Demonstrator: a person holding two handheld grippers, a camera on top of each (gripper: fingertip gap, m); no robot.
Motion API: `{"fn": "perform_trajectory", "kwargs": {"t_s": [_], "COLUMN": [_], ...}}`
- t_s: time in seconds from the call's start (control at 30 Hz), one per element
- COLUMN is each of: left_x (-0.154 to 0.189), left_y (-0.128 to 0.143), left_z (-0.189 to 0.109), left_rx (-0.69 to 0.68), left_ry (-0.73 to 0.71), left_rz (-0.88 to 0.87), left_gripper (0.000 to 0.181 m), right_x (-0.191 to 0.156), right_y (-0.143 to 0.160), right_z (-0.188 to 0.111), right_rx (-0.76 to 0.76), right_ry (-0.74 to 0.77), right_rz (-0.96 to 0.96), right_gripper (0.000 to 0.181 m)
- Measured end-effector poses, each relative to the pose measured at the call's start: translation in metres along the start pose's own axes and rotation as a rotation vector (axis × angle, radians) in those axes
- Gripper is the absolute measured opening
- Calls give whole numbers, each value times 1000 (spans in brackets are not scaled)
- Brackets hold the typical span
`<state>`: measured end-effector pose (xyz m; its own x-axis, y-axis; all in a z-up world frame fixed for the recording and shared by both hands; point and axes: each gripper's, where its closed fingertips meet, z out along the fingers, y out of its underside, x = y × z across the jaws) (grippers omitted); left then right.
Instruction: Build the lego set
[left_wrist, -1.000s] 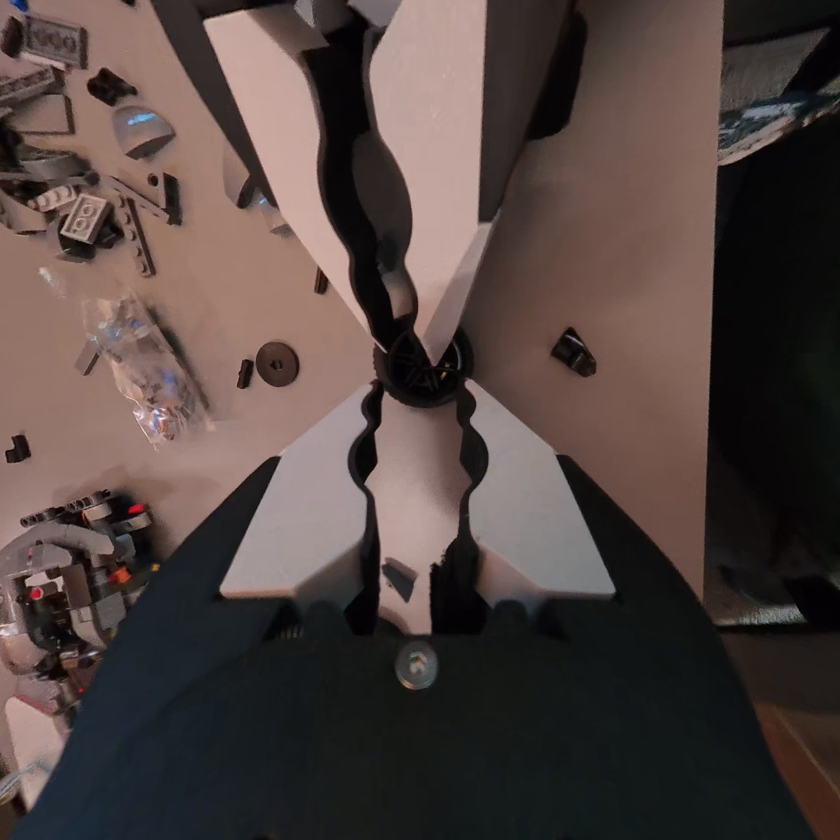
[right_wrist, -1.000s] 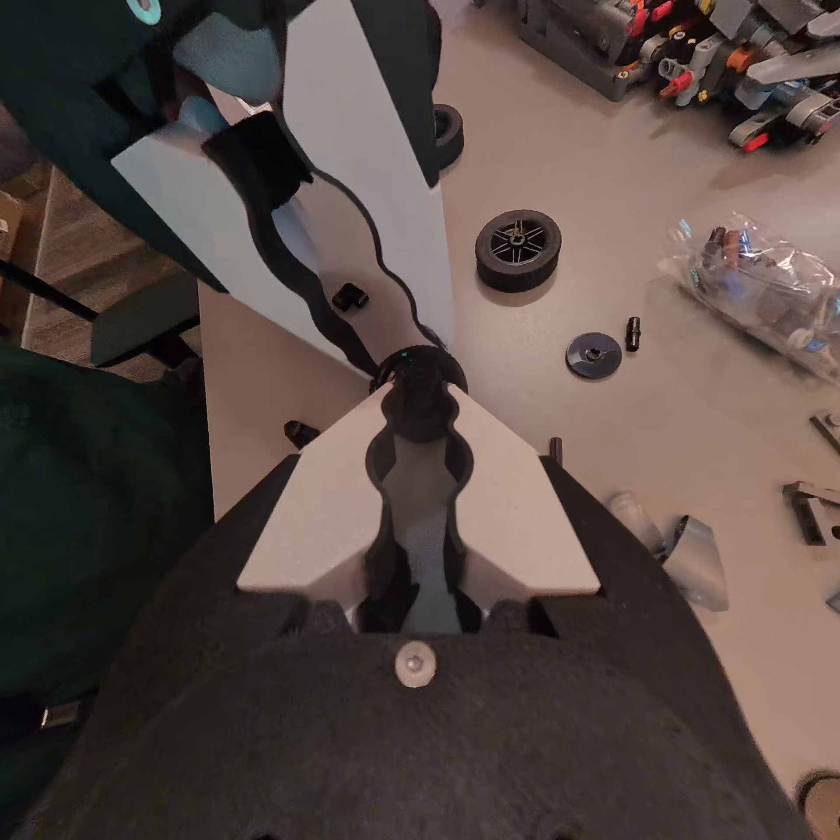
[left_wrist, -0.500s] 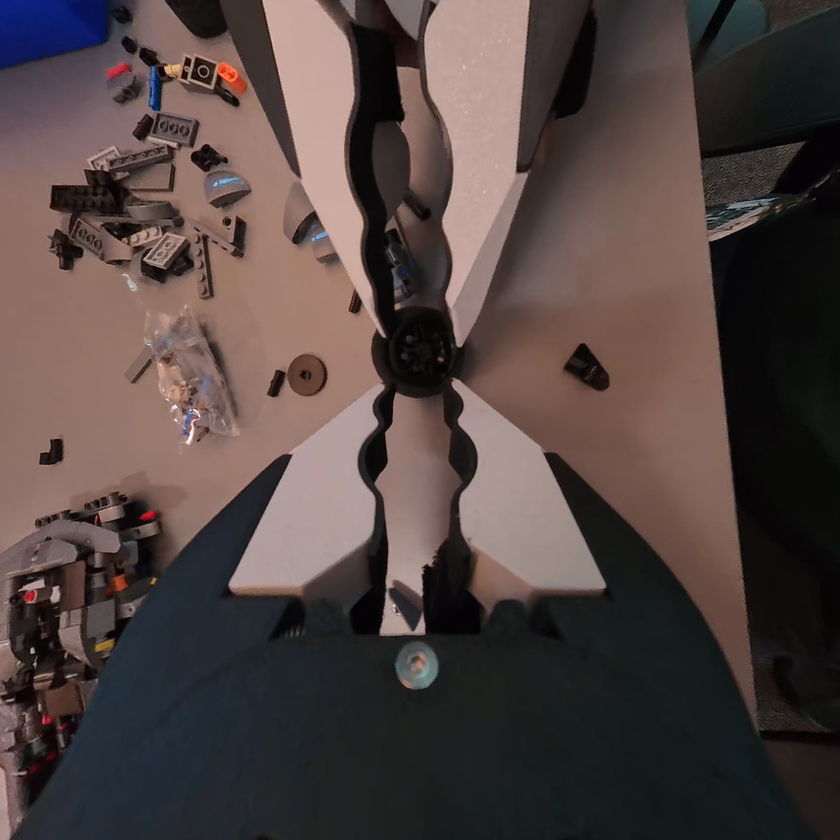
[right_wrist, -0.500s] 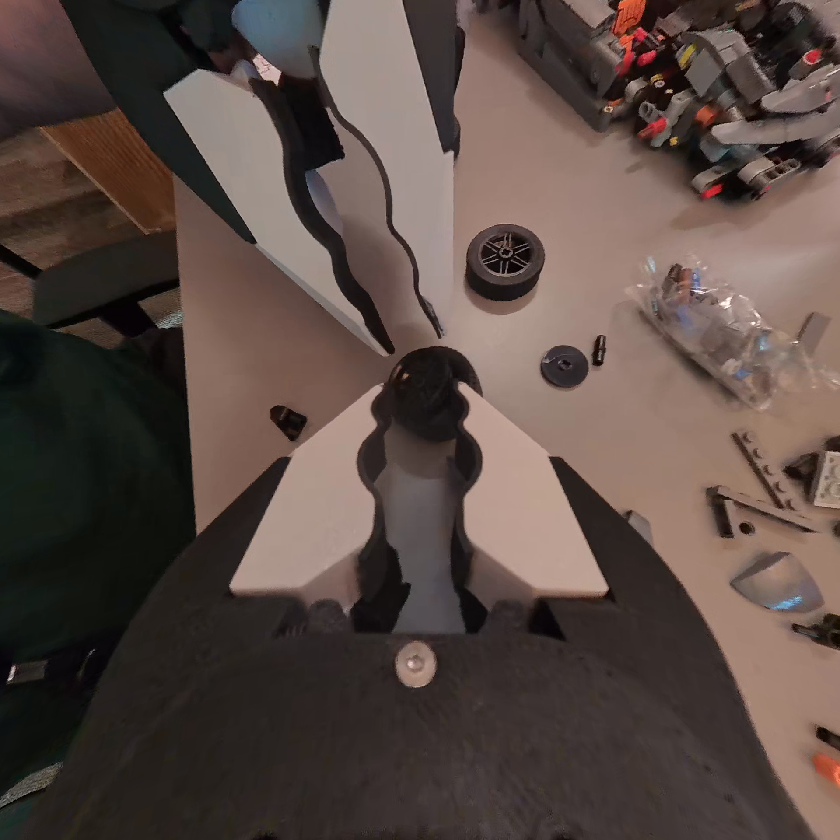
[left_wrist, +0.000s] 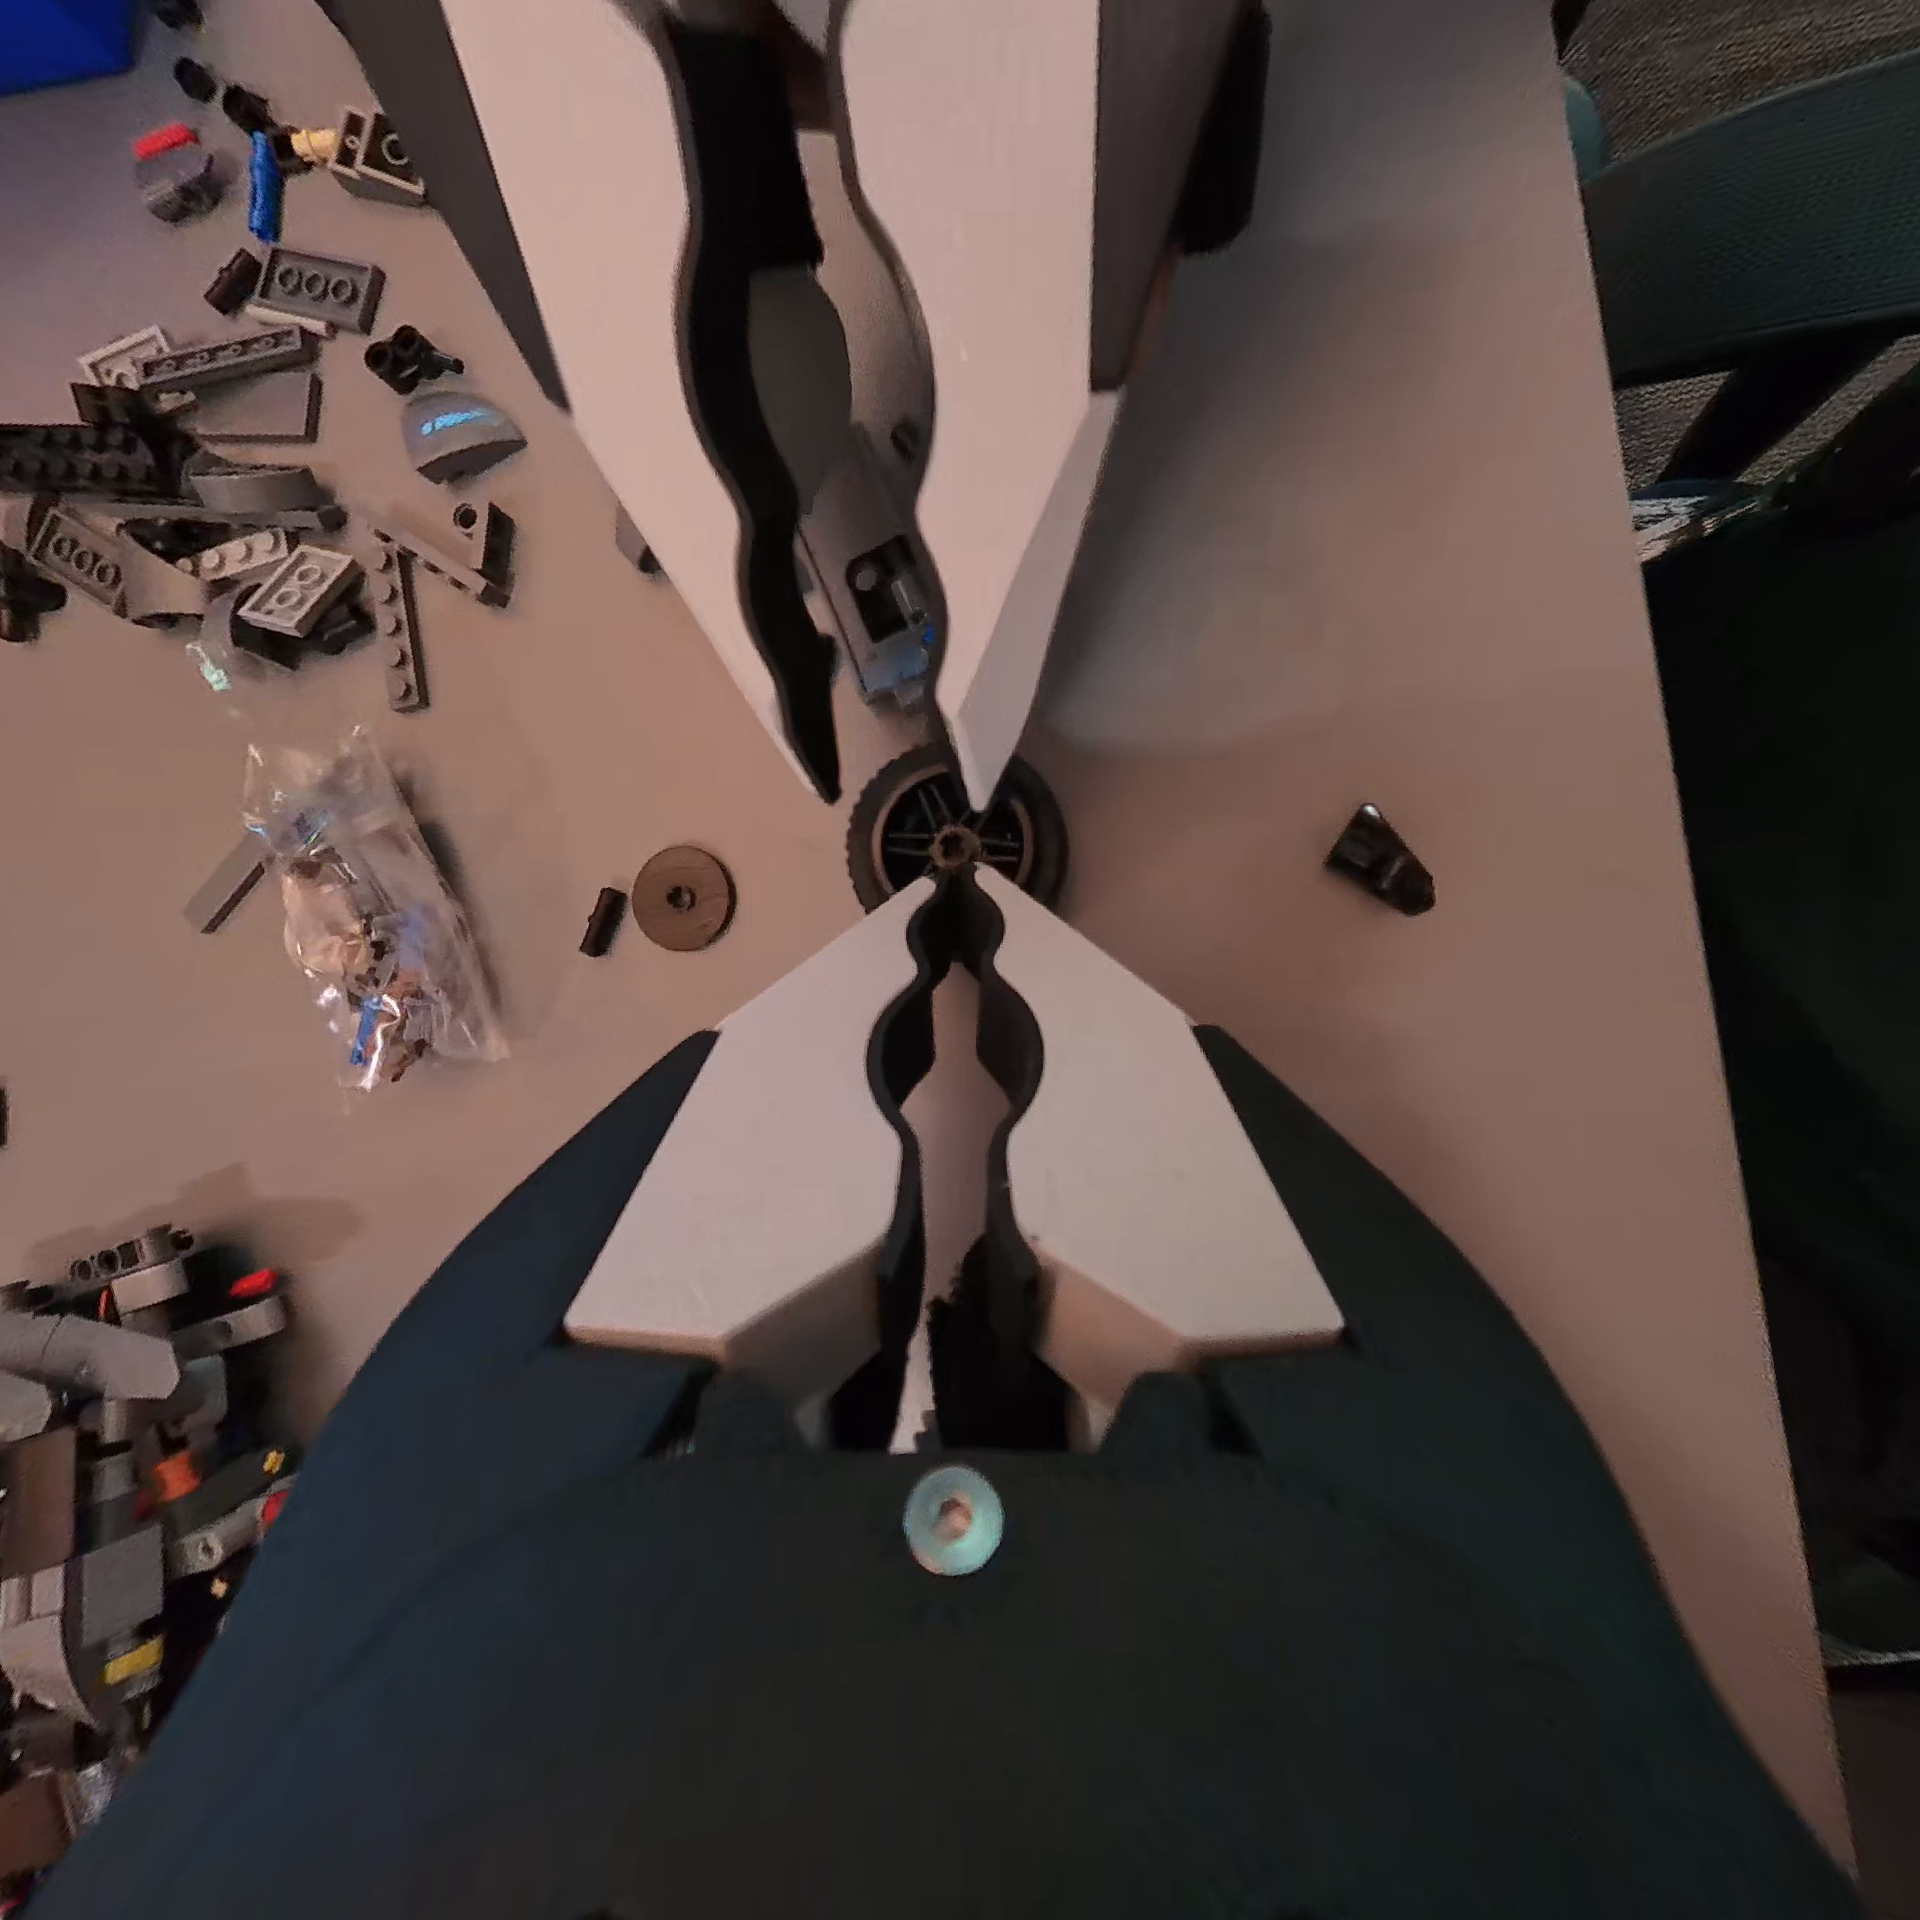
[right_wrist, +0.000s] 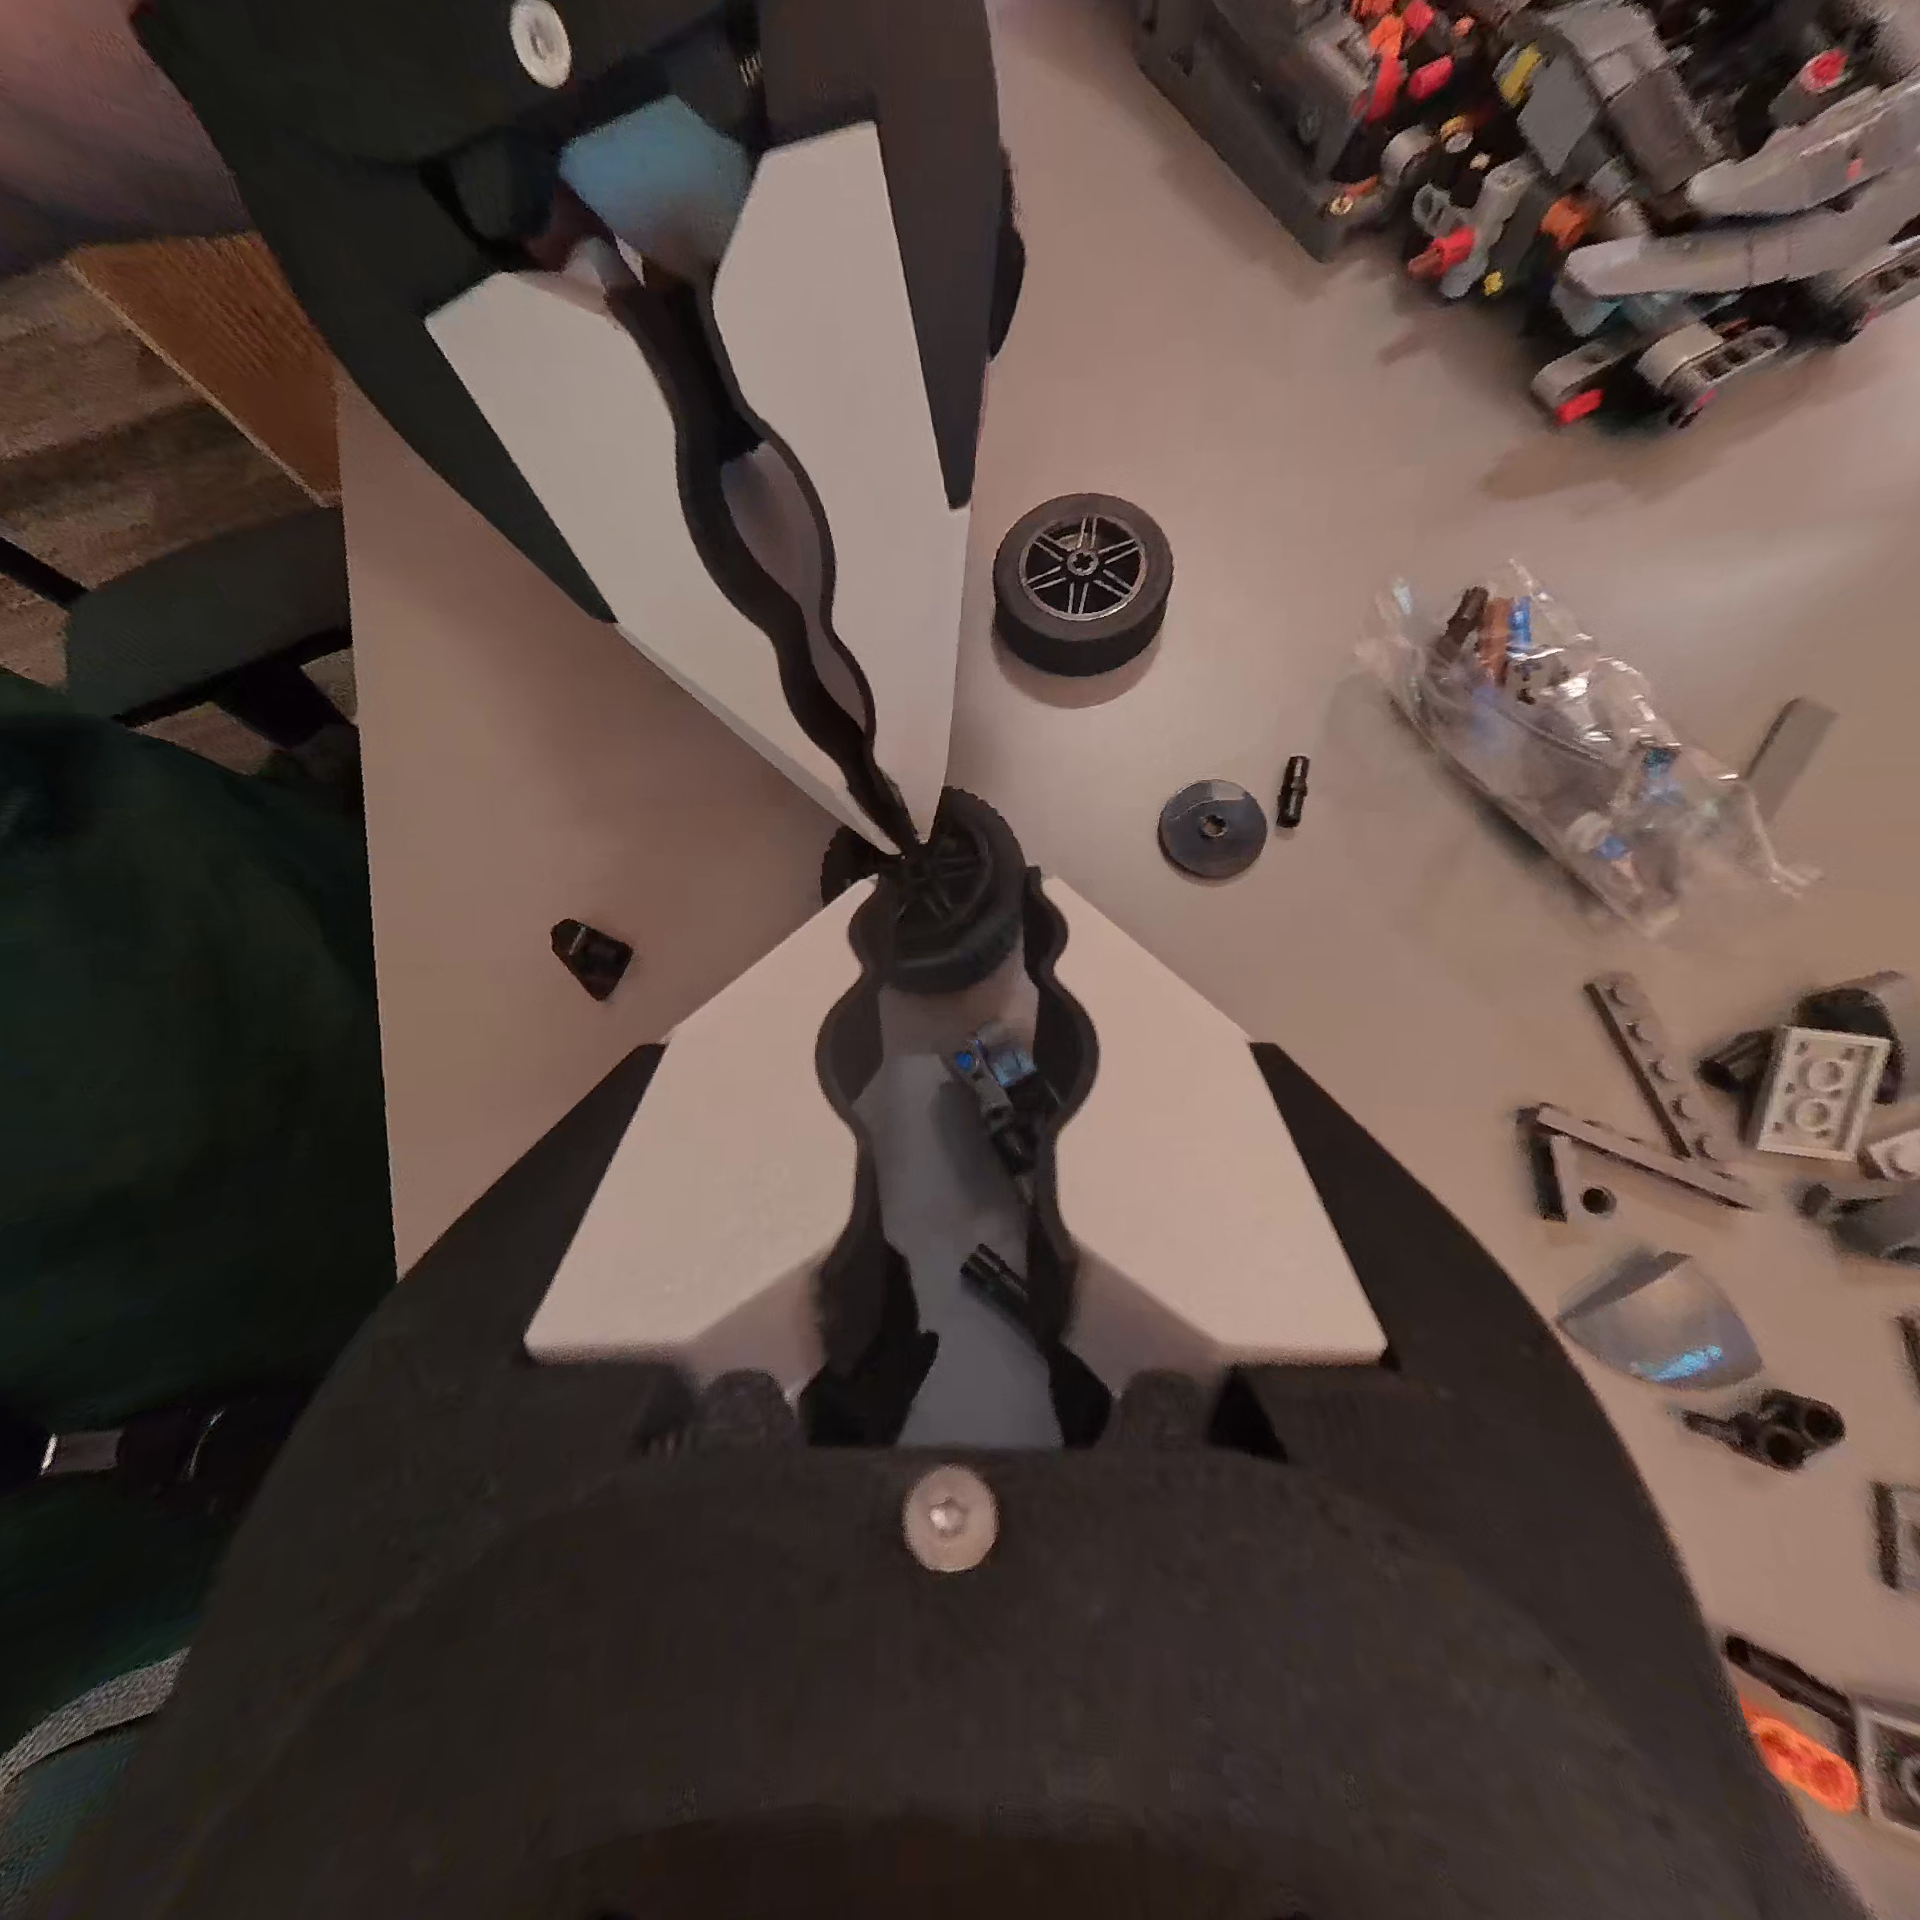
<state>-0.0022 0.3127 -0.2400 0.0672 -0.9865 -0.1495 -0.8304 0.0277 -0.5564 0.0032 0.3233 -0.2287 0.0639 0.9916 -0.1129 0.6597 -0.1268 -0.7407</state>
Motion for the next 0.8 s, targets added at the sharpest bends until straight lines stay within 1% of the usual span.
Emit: {"fn": "perform_trajectory", "kwargs": {"t_s": [0.07, 0.17, 0.23, 0.27, 0.3, 0.4, 0.6, 0.8], "left_x": [0, 0, -1, 0, -1, 0, 0, 0], "left_y": [0, 0, 0, 0, 0, 0, 1, 1], "left_z": [0, 0, 0, 0, 0, 1, 2, 3], "left_rx": [-10, -19, -21, -23, -26, -33, -39, -50], "left_ry": [2, 8, 6, 4, -1, -16, -27, -56], "left_rz": [1, 12, 21, 25, 29, 43, 43, 50], "left_gripper": [0, 0, 0, 0, 0, 0, 0, 0], "right_x": [1, -6, -7, -3, -1, -6, -7, -7], "right_y": [-3, -8, -2, 3, 5, 8, 9, 9], "right_z": [-8, -9, -2, 2, 5, 8, 9, 10], "right_rx": [12, 6, -55, -92, -105, -118, -162, -151], "right_ry": [8, 14, 34, 57, 69, 40, 39, 4], "right_rz": [-18, -131, -182, -196, -197, -202, -175, -130], "right_gripper": [21, 16, 8, 0, 0, 0, 0, 0]}}
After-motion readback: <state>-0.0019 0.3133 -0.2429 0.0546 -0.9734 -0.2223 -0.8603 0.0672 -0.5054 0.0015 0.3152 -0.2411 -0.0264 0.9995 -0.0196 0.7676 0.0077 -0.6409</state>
